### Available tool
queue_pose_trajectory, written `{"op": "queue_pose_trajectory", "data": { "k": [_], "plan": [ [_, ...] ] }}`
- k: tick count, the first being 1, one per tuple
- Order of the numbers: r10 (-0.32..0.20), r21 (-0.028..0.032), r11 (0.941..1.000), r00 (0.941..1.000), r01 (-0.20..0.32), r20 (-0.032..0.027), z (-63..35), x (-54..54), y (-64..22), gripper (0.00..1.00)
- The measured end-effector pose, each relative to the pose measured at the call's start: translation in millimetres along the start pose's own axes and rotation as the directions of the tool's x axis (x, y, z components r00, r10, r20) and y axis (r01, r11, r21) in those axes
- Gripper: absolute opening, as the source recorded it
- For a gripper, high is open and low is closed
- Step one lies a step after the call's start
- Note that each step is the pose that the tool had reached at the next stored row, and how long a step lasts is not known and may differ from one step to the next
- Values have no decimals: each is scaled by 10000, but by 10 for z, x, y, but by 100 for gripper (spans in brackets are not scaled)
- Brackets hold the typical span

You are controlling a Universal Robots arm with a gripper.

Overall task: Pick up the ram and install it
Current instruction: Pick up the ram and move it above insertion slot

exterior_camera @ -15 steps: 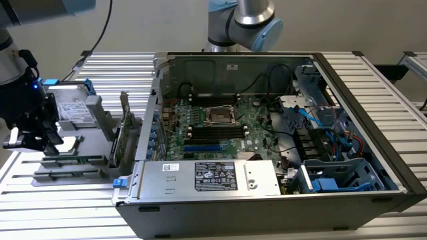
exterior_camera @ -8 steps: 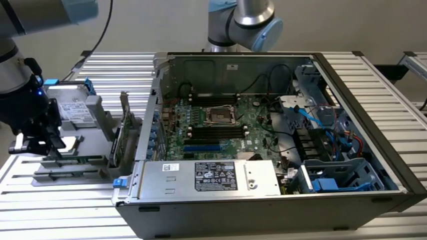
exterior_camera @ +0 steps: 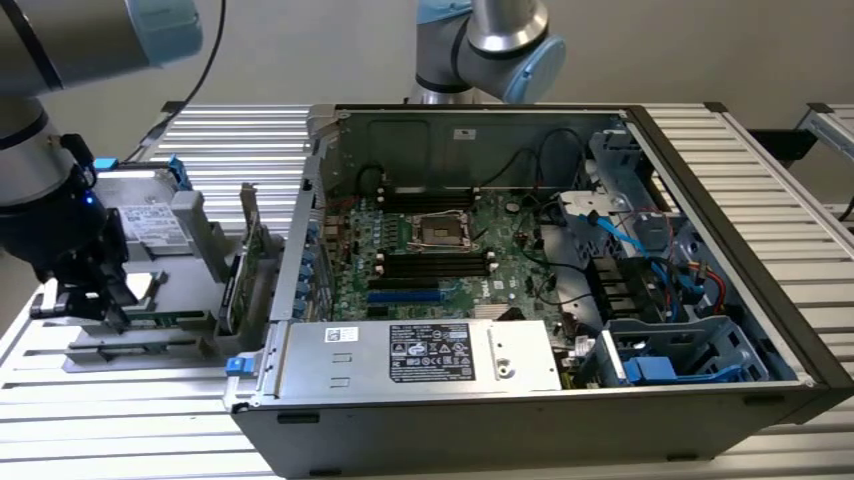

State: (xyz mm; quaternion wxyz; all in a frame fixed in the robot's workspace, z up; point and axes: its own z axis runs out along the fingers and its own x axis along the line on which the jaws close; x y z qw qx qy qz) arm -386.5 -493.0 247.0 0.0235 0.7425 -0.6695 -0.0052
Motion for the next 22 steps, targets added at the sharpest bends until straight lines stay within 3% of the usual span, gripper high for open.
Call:
{"op": "queue_pose_trajectory", "data": {
  "k": [22],
  "plan": [
    [-193, 3, 9998, 9998, 193, -9, 402, 96, -26, 33]
  ]
}}
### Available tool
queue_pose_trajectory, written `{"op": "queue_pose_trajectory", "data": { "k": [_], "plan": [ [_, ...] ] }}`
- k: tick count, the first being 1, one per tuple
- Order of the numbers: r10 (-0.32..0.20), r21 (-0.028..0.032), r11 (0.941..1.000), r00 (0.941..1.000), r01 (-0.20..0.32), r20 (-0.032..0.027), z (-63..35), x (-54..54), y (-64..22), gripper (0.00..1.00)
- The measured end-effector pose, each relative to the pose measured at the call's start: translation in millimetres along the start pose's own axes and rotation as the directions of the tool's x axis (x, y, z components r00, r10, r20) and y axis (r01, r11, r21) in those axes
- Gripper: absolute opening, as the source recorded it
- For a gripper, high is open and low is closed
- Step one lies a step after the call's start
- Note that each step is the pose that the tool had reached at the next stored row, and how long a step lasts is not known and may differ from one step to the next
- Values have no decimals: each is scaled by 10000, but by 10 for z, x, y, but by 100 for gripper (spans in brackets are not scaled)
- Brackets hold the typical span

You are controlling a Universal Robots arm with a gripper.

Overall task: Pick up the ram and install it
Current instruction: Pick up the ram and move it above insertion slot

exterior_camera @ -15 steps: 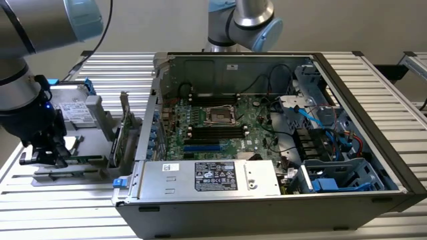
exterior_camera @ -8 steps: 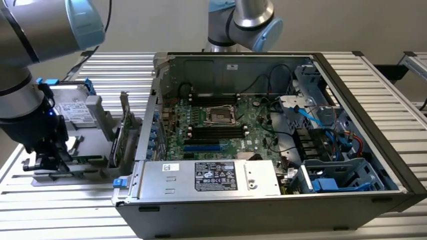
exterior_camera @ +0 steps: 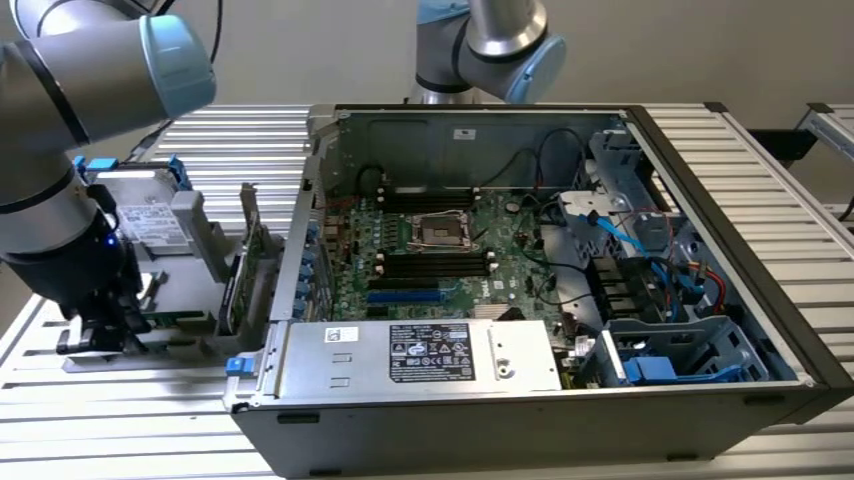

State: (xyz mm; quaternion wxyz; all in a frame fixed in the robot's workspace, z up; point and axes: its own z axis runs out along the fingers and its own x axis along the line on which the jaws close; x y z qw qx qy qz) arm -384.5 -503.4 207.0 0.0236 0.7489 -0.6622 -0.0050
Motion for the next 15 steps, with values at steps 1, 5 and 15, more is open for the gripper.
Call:
{"op": "queue_pose_trajectory", "data": {
  "k": [1, 5, 15],
  "plan": [
    [-5, 1, 10000, 10000, 5, 0, 18, 0, -2, 33],
    [-13, 2, 10000, 10000, 13, 0, 91, 1, -5, 33],
    [-14, 2, 10000, 10000, 14, 0, 107, 0, -5, 35]
  ]
}}
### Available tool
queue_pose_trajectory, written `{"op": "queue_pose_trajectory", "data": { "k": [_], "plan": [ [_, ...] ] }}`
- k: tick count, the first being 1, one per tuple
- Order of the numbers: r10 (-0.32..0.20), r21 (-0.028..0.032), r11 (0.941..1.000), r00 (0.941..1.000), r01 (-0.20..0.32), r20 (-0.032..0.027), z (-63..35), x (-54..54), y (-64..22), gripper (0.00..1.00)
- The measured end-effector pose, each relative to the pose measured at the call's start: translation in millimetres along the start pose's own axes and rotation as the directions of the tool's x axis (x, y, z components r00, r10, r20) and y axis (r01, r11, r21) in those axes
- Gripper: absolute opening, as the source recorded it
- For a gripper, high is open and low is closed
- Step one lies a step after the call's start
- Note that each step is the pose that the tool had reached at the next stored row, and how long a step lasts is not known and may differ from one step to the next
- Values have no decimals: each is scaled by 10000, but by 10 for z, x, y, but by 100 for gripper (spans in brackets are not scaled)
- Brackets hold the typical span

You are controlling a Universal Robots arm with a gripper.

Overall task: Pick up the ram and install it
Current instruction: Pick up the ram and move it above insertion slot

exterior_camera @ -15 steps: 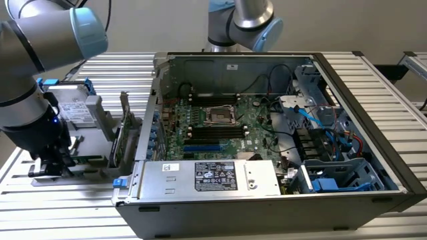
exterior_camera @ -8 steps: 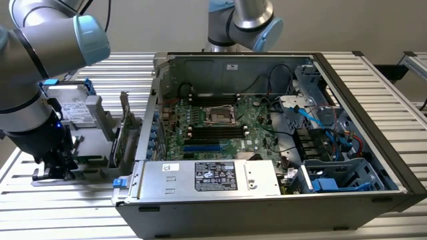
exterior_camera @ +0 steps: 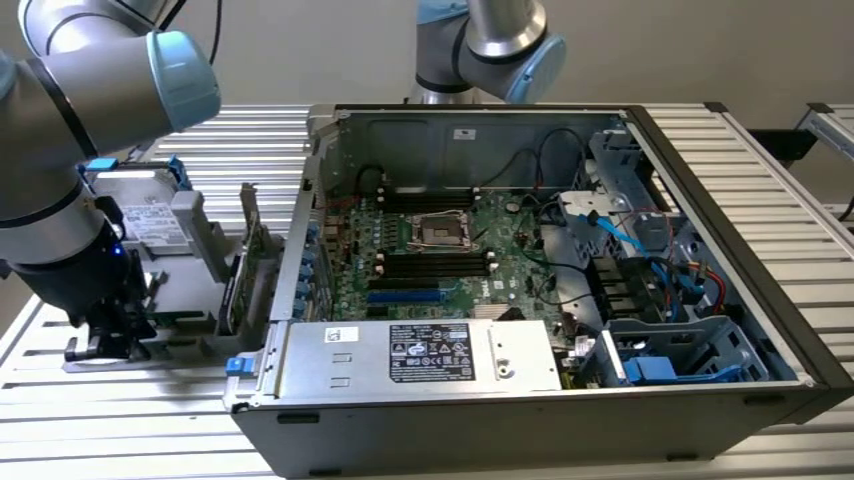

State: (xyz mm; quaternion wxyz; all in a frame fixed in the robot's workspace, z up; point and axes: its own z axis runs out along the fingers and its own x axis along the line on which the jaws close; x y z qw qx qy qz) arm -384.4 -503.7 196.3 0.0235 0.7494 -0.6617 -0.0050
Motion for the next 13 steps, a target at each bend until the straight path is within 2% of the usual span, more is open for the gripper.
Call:
{"op": "queue_pose_trajectory", "data": {
  "k": [1, 3, 4, 13],
  "plan": [
    [0, 0, 10000, 10000, 0, 0, 0, 0, 0, 41],
    [0, -1, 10000, 10000, 0, -4, 1, 0, 0, 41],
    [0, -1, 10000, 10000, 0, -4, 2, 0, 0, 47],
    [345, -18, 9994, 9994, -345, -53, 31, -1, -1, 47]
  ]
}}
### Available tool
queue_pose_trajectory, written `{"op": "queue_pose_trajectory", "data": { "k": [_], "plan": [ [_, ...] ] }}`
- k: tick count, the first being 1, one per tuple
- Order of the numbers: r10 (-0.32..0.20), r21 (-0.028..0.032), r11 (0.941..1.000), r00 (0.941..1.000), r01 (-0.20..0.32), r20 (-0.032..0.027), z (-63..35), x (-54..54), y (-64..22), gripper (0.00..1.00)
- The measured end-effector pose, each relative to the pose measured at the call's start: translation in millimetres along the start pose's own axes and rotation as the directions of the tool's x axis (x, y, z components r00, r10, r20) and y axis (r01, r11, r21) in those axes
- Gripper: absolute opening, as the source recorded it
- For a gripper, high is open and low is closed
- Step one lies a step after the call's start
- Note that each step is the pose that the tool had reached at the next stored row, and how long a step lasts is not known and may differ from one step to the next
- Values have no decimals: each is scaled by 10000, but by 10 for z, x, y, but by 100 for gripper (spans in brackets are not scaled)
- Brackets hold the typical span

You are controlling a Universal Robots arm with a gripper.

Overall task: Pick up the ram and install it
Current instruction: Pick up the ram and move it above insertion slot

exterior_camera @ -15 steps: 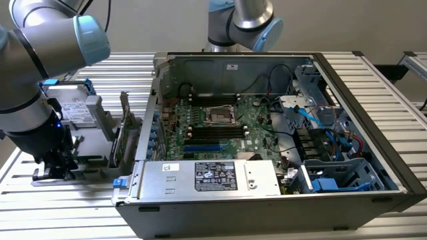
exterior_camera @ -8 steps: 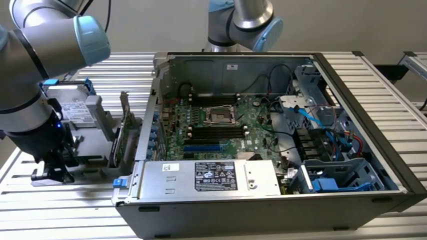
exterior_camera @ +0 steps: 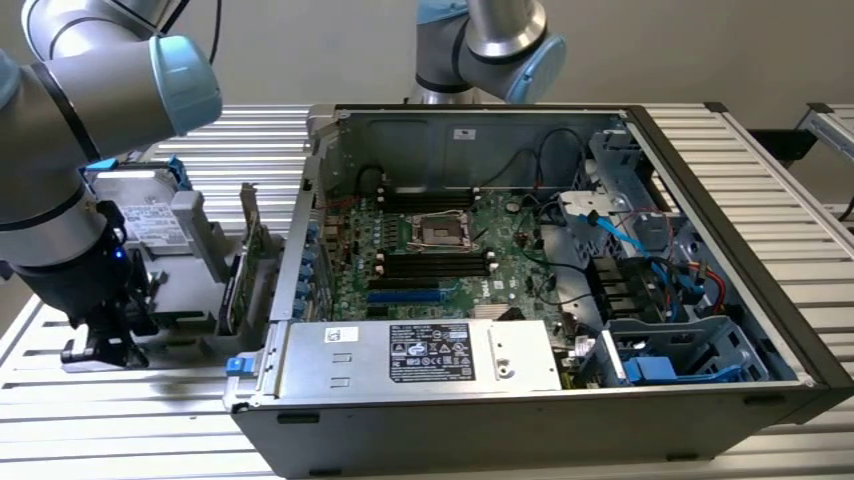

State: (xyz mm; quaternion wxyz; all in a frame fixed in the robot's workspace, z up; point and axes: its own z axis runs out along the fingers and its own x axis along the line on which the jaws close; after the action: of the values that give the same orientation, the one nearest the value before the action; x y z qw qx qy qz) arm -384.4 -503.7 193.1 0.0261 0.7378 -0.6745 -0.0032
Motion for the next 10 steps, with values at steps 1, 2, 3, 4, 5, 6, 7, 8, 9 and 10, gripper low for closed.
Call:
{"op": "queue_pose_trajectory", "data": {
  "k": [1, 2, 3, 4, 5, 6, 7, 8, 9, 10],
  "plan": [
    [2, 0, 10000, 10000, -2, 0, 0, 0, 0, 47],
    [2, -1, 10000, 10000, -2, 0, 0, 0, 0, 47],
    [2, 1, 10000, 10000, -2, 1, 1, 0, 0, 47],
    [3, 2, 10000, 10000, -3, 1, 1, 0, 0, 47],
    [2, 2, 10000, 10000, -2, 1, 2, 0, 0, 39],
    [2, 2, 10000, 10000, -2, 2, 2, 0, 0, 39],
    [2, 2, 10000, 10000, -2, 1, 1, 0, 0, 32],
    [2, 2, 10000, 10000, -2, 1, 1, 0, 0, 32],
    [3, 1, 10000, 10000, -3, -1, 1, 0, 0, 26],
    [3, 2, 10000, 10000, -3, 1, 2, 0, 0, 20]
  ]
}}
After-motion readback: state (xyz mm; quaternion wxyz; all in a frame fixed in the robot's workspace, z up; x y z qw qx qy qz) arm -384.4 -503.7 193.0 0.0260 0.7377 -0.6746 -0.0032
